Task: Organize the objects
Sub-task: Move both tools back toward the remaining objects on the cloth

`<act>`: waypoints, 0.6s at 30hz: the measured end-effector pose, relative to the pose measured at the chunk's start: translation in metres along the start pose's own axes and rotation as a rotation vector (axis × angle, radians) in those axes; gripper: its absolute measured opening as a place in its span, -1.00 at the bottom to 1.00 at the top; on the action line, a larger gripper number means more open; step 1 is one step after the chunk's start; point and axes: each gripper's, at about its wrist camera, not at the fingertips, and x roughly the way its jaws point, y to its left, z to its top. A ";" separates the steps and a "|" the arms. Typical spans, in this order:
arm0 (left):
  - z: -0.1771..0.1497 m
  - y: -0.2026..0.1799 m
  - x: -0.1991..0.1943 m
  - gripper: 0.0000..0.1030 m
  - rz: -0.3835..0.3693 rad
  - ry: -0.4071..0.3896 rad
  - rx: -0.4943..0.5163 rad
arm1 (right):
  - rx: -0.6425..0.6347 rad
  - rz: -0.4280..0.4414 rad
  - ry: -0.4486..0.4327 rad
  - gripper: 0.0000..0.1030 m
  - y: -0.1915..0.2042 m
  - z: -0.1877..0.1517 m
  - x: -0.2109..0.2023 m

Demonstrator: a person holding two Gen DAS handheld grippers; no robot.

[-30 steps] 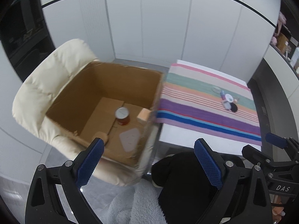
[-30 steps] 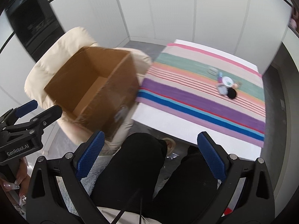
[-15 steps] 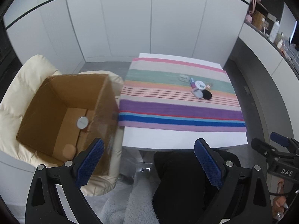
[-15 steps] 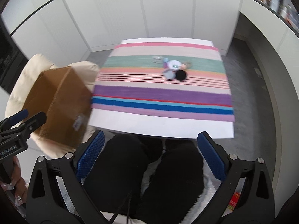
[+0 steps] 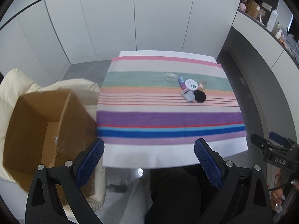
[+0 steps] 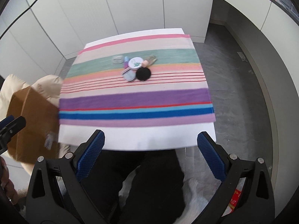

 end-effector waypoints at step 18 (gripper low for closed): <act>0.068 -0.040 0.180 0.90 -0.151 0.162 0.023 | -0.236 0.050 -0.066 0.72 0.011 0.091 0.220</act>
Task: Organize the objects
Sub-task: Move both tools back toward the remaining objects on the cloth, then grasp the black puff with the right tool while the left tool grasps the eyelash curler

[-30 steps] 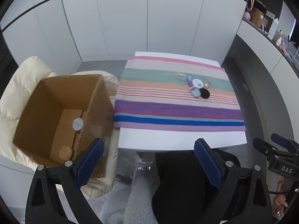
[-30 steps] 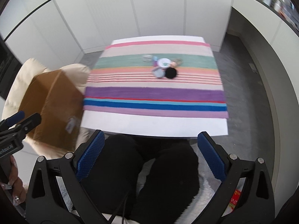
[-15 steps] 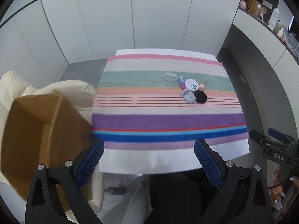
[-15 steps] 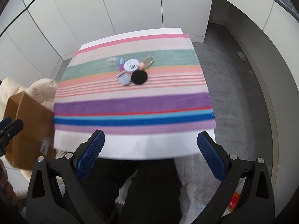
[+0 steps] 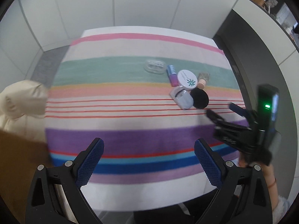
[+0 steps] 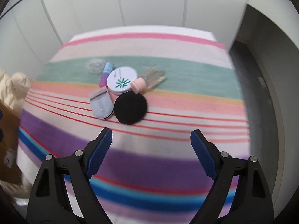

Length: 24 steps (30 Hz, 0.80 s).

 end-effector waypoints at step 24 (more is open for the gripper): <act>0.060 -0.075 0.147 0.85 -0.028 0.034 0.434 | 0.077 0.022 0.032 -0.09 -0.025 -0.007 0.007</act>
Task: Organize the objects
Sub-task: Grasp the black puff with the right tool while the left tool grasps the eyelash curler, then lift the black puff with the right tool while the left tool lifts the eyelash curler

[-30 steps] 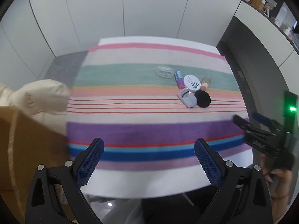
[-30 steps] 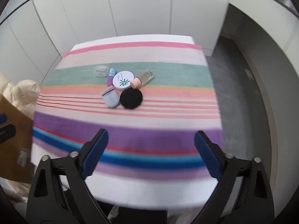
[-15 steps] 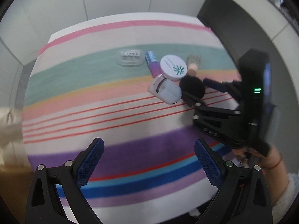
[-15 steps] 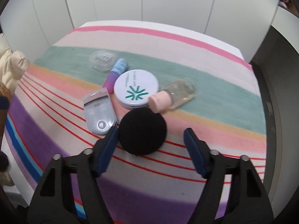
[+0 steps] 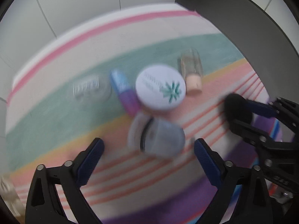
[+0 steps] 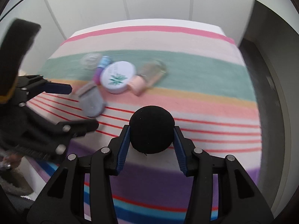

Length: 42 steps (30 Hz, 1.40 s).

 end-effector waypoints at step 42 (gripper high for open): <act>-0.010 0.058 -0.300 0.12 0.174 -0.224 -0.436 | -0.047 -0.089 -0.157 -0.09 0.075 0.105 -0.226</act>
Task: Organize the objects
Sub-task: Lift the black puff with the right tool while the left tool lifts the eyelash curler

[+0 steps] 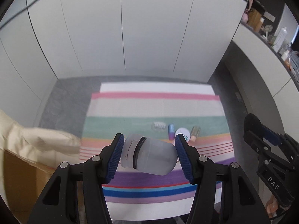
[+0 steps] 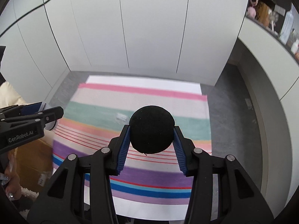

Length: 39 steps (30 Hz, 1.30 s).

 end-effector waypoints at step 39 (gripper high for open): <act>-0.056 -0.020 -0.154 0.12 0.037 -0.122 0.010 | 0.074 -0.006 -0.091 -0.09 -0.016 -0.037 -0.142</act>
